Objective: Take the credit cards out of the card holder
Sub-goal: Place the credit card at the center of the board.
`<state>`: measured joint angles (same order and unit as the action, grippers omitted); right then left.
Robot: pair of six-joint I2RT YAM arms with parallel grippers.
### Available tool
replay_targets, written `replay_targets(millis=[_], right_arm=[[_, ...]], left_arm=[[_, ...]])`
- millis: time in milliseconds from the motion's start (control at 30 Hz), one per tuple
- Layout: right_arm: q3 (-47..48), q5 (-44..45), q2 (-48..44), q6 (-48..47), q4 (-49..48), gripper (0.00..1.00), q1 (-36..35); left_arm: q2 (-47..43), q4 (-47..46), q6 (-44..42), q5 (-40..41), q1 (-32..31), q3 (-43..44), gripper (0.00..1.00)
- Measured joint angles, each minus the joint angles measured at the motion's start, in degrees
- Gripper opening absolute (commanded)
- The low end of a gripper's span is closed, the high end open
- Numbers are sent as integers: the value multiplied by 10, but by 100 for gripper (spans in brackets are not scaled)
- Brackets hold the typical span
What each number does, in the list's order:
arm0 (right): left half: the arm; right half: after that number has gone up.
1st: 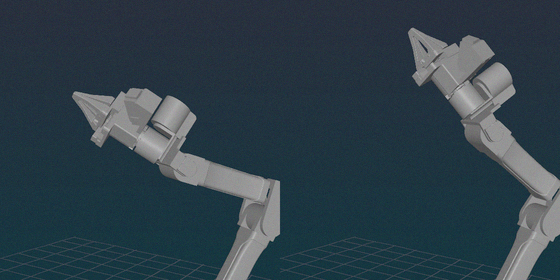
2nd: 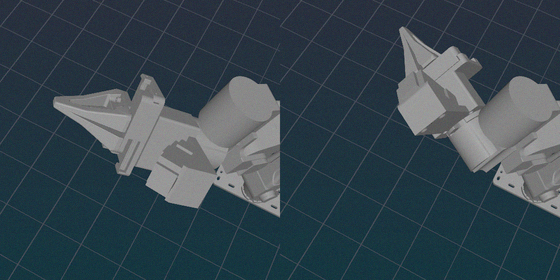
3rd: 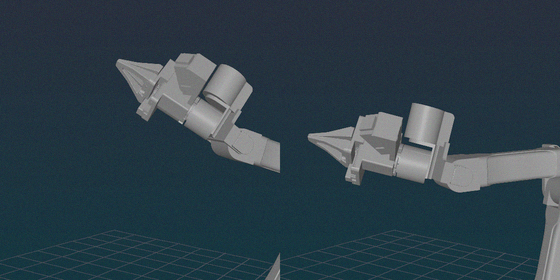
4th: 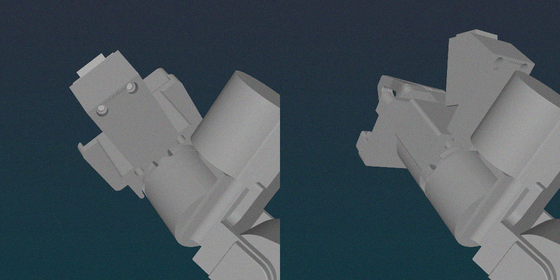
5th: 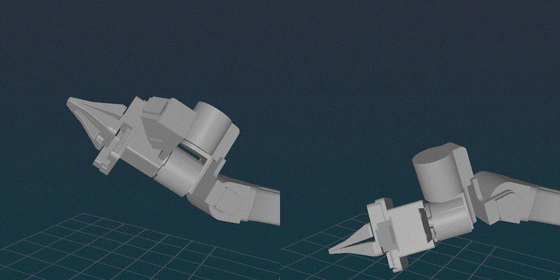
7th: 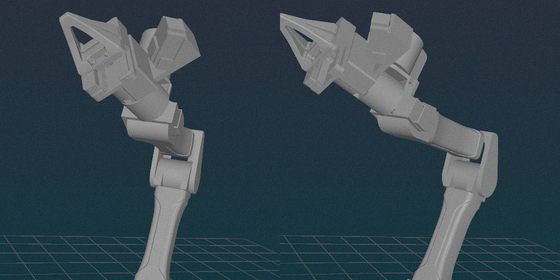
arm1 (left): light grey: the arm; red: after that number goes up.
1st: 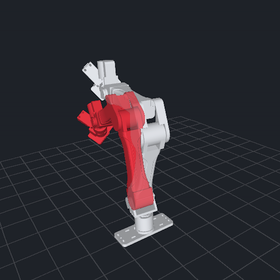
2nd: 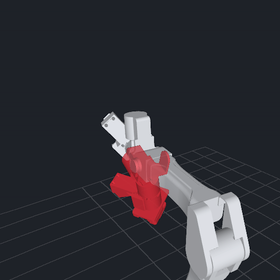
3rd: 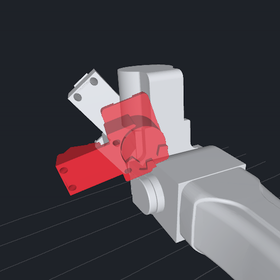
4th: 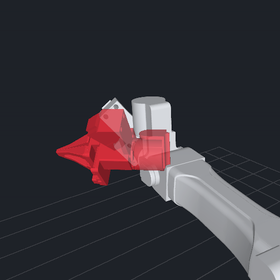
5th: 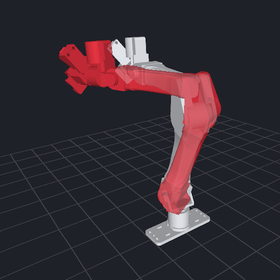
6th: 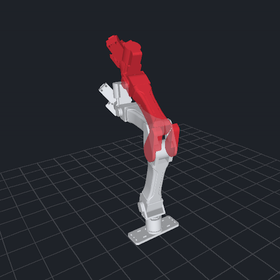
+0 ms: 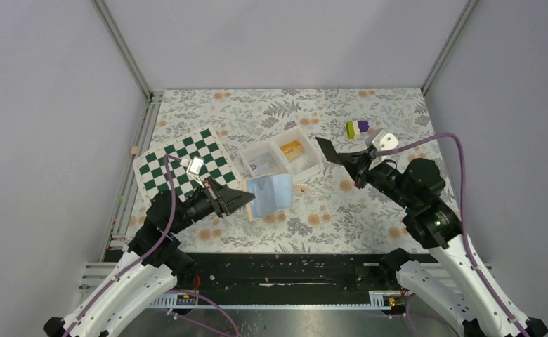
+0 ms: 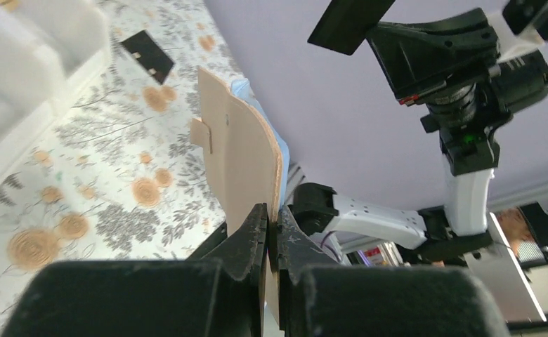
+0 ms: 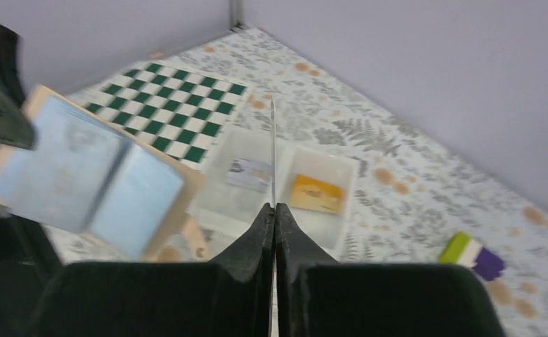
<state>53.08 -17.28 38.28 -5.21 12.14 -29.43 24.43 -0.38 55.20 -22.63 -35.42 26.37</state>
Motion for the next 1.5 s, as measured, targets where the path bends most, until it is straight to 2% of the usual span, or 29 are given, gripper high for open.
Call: replay_targets(millis=[167, 267, 433, 533, 867, 1133, 1367, 1500], right_arm=[[-161, 13, -35, -143, -156, 0, 0], [-226, 34, -54, -232, -203, 0, -17], [-276, 151, -49, -471, -341, 0, -167], [-312, 211, -27, -600, -419, 0, -224], [-322, 329, 9, -862, -419, 0, -350], [-315, 356, 35, -930, -406, 0, -369], [-313, 381, 55, -925, -409, 0, -370], [-289, 432, 108, -909, -428, 0, -368]], left_arm=[[-6, 115, -33, 62, 4, 47, 0], [-13, 170, -58, 97, 5, 86, 0], [-18, 203, -82, 120, 5, 119, 0], [-19, 216, -89, 124, 5, 119, 0], [-11, 248, -110, 130, 5, 130, 0], [11, 249, -130, 131, 6, 156, 0], [11, 249, -134, 131, 10, 156, 0], [4, 249, -134, 131, 10, 156, 0]])
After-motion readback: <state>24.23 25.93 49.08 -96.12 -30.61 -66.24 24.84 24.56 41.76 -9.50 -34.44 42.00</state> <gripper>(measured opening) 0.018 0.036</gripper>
